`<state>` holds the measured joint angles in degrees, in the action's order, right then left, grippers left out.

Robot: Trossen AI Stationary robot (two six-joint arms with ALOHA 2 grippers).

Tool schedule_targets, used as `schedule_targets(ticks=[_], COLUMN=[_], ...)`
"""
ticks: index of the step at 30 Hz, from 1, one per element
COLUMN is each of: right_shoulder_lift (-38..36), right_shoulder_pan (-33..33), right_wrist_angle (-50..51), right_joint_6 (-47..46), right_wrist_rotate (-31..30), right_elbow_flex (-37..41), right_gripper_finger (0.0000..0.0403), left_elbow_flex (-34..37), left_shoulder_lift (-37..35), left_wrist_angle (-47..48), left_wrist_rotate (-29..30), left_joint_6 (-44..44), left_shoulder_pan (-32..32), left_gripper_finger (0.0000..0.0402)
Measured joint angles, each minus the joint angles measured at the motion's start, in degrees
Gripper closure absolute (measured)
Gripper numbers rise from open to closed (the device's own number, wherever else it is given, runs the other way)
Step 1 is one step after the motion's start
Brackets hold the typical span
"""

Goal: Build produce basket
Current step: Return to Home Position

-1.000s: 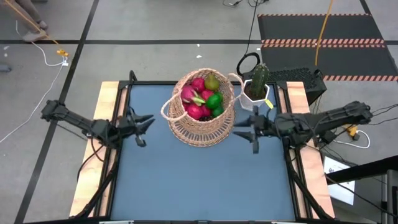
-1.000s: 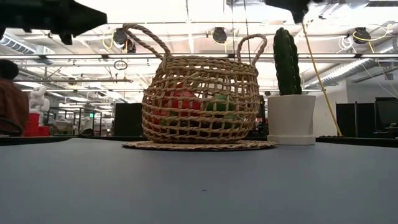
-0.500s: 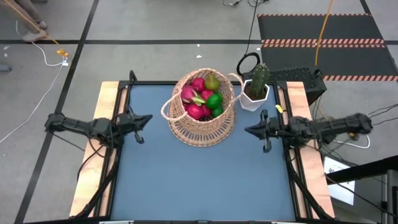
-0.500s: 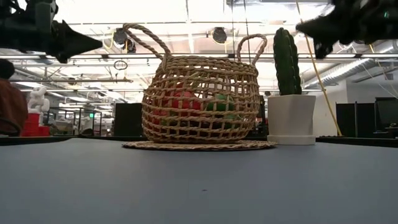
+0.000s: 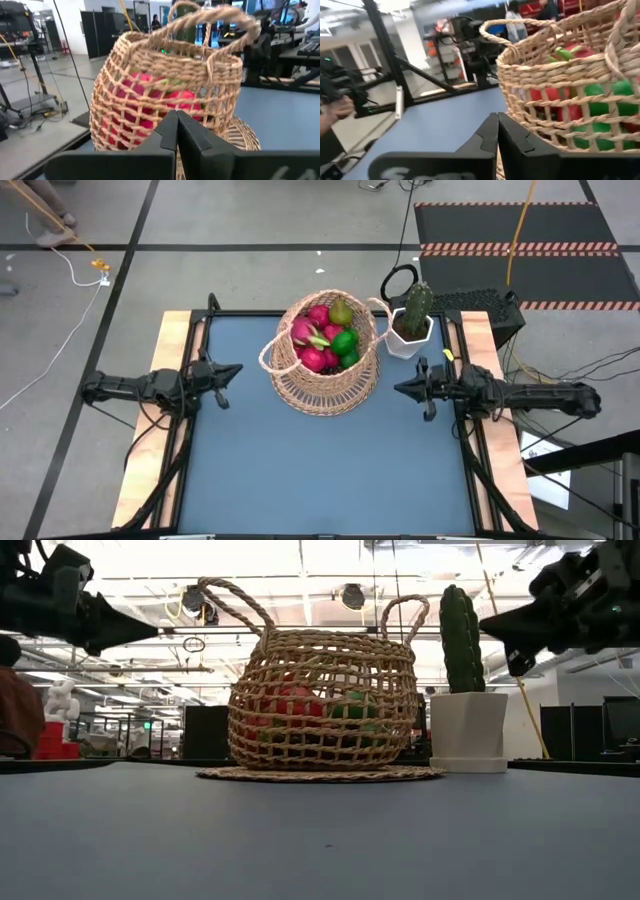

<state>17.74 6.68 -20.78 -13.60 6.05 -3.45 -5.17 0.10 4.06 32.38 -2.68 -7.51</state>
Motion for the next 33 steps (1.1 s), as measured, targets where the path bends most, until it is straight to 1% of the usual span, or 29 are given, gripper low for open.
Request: schedule_targets(ticks=[2,4,6,7,9,10,12,16,21,24,27,31,33], right_shoulder_lift=[-2.4,-4.99,-6.97,-8.05,-10.16,-11.11,-12.36,-13.38,-13.25,-13.23,-13.21,-13.25,-13.73], right_shoulder_pan=[0.0,-0.01,0.0,-0.01,-0.02,-0.04,-0.04,-0.04,-0.48,-2.66,-5.39,-7.69,-7.89], right_wrist_angle=[-0.8,2.05,4.08,4.46,3.87,4.05,3.8,5.55,8.7,8.62,10.27,11.02,10.88], right_joint_6=[-0.67,-0.73,-0.59,-0.38,0.67,1.11,2.08,2.48,-0.02,0.3,3.51,5.77,7.22], right_wrist_rotate=[0.17,0.22,2.08,3.96,8.2,9.59,10.52,10.62,10.49,9.3,8.59,3.62,3.0], right_elbow_flex=[1.64,2.25,2.28,2.32,2.34,2.34,2.38,2.45,2.49,2.49,2.54,2.56,2.56], right_gripper_finger=[0.0403,0.0403,0.0403,0.0403,0.0403,0.0403,0.0403,0.0403,0.0403,0.0403,0.0403,0.0403,0.0403], left_elbow_flex=[0.0,-0.02,0.01,0.55,2.34,3.18,4.48,4.48,4.48,4.48,4.48,4.5,4.5], left_shoulder_lift=[0.04,0.0,0.03,0.03,0.47,1.3,2.51,5.06,7.66,8.7,9.6,9.96,9.68], left_wrist_angle=[0.39,0.68,2.59,2.36,-1.39,-4.07,-7.82,-7.79,-7.74,-7.7,-7.7,-7.82,-7.82], left_wrist_rotate=[-0.01,0.0,-0.02,-0.05,-0.99,-3.05,-5.53,-5.76,-5.81,-5.79,-5.17,-3.35,-3.16], left_joint_6=[0.29,0.88,2.22,3.15,4.55,4.79,4.52,5.75,8.36,9.35,10.29,9.14,6.94], left_shoulder_pan=[0.0,-0.07,-0.07,-0.07,-0.07,-0.09,-0.15,-0.22,-1.06,-1.96,-2.89,-3.5,-3.48], left_gripper_finger=[0.0392,0.0387,0.0387,0.0388,0.0395,0.0398,0.0397,0.0391,0.0399,0.0394,0.0391,0.0399,0.0396])
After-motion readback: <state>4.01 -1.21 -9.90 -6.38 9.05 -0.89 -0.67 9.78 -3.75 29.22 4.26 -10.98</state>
